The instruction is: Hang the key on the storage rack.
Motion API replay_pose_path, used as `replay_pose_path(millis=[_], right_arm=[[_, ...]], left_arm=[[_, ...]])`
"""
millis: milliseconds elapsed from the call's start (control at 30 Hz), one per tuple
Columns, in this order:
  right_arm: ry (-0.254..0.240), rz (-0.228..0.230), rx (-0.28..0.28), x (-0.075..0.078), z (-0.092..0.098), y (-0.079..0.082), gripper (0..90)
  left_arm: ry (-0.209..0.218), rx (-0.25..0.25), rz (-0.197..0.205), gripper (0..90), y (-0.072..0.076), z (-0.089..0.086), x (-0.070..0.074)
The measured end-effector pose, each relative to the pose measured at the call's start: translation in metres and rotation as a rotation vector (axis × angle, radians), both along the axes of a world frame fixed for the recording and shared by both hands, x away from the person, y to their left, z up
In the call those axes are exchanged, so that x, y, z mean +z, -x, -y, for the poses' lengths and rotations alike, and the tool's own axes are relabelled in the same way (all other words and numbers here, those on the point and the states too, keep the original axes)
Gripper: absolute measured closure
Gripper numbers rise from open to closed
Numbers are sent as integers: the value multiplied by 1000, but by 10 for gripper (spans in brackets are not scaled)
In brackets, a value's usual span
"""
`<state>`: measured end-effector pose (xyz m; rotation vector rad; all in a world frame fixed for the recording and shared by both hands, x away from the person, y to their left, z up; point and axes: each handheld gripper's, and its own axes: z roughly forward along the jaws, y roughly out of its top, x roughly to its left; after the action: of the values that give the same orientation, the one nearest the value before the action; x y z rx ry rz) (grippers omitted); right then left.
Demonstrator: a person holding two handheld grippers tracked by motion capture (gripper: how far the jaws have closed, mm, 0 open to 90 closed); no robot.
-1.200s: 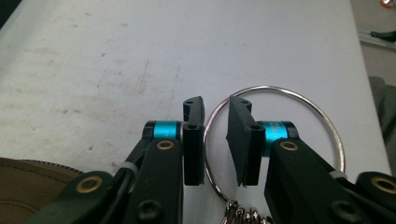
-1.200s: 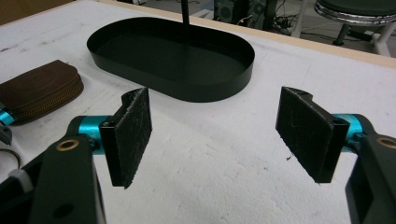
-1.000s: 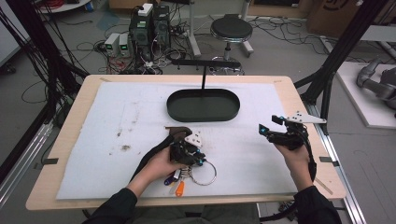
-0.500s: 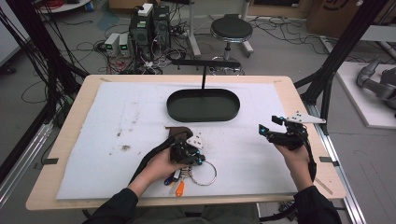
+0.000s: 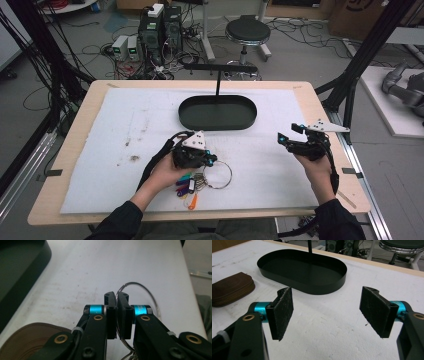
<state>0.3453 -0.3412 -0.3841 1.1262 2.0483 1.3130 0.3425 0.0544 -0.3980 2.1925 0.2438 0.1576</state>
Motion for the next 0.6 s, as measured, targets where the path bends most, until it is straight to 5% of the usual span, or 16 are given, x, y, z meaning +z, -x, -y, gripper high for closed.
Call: replay_pose_path(millis=[233, 600], right_arm=[[-1, 2, 1, 0, -1, 0, 278], [6, 4, 4, -1, -1, -1, 278]], left_arm=[[38, -42, 27, 861, 13, -6, 7], [57, -110, -17, 835, 19, -11, 6]])
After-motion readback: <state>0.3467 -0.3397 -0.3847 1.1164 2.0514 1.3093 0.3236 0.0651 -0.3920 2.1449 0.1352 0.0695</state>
